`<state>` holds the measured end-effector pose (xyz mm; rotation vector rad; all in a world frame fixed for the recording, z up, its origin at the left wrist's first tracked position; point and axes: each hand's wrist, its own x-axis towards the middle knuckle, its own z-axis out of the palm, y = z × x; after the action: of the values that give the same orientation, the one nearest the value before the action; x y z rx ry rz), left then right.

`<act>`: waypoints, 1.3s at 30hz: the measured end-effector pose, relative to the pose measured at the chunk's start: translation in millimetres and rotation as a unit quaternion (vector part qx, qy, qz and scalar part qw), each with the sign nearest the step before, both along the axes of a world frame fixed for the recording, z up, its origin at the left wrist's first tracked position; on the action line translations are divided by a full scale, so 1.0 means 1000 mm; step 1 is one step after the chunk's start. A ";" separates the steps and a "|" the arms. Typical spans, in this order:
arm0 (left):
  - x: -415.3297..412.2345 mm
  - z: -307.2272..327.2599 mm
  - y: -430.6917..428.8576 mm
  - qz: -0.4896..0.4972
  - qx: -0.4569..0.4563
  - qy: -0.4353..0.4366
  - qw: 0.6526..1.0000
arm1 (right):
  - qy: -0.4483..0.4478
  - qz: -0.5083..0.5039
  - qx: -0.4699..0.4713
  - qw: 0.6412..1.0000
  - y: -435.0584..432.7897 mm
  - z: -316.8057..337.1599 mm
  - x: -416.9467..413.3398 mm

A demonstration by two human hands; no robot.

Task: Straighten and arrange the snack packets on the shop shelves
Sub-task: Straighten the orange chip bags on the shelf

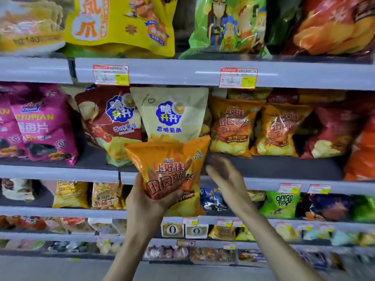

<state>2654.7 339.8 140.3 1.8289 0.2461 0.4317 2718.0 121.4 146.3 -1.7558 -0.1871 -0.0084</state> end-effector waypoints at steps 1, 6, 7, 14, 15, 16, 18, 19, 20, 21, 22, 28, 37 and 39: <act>0.004 -0.001 -0.009 -0.022 -0.004 0.003 1.000 | 0.014 0.026 0.001 1.000 -0.009 -0.002 -0.013; 0.026 0.006 -0.064 -0.121 -0.019 -0.011 0.992 | 0.048 0.014 -0.078 0.996 -0.040 -0.005 -0.045; 0.031 0.008 -0.075 -0.141 -0.023 -0.015 0.990 | 0.040 -0.018 -0.075 0.996 -0.045 -0.003 -0.045; 0.077 0.017 -0.123 -0.232 -0.041 -0.041 0.971 | -0.005 -0.136 -0.062 0.989 -0.089 0.011 -0.015; 0.086 0.017 -0.127 -0.240 -0.040 -0.037 0.969 | -0.012 -0.138 -0.063 0.988 -0.096 0.013 -0.007; 0.094 0.017 -0.131 -0.247 -0.040 -0.033 0.968 | -0.017 -0.138 -0.062 0.988 -0.101 0.016 0.002; 0.108 0.017 -0.136 -0.249 -0.038 -0.029 0.967 | -0.018 -0.129 -0.060 0.990 -0.110 0.019 0.020; 0.114 0.015 -0.138 -0.242 -0.037 -0.030 0.969 | -0.018 -0.126 -0.063 0.990 -0.114 0.019 0.029; 0.120 0.014 -0.141 -0.233 -0.031 -0.031 0.971 | -0.016 -0.124 -0.067 0.990 -0.117 0.016 0.038; 0.124 0.014 -0.144 -0.226 -0.025 -0.031 0.973 | -0.012 -0.120 -0.068 0.990 -0.120 0.013 0.046; 0.128 0.013 -0.146 -0.218 -0.022 -0.028 0.975 | -0.008 -0.115 -0.070 0.991 -0.123 0.010 0.053; 0.133 0.003 -0.158 -0.166 0.000 0.022 0.986 | 0.017 -0.041 -0.105 0.993 -0.141 -0.015 0.078; 0.111 -0.009 -0.165 -0.084 0.096 0.069 0.989 | -0.007 0.038 -0.228 0.973 -0.163 -0.027 0.091; 0.103 -0.010 -0.165 -0.073 0.131 0.074 0.986 | -0.004 0.050 -0.253 0.966 -0.165 -0.027 0.090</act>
<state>2757.3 174.3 130.2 2.1240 0.1612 0.2344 2808.4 -43.1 119.4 -2.2540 -0.3024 0.1146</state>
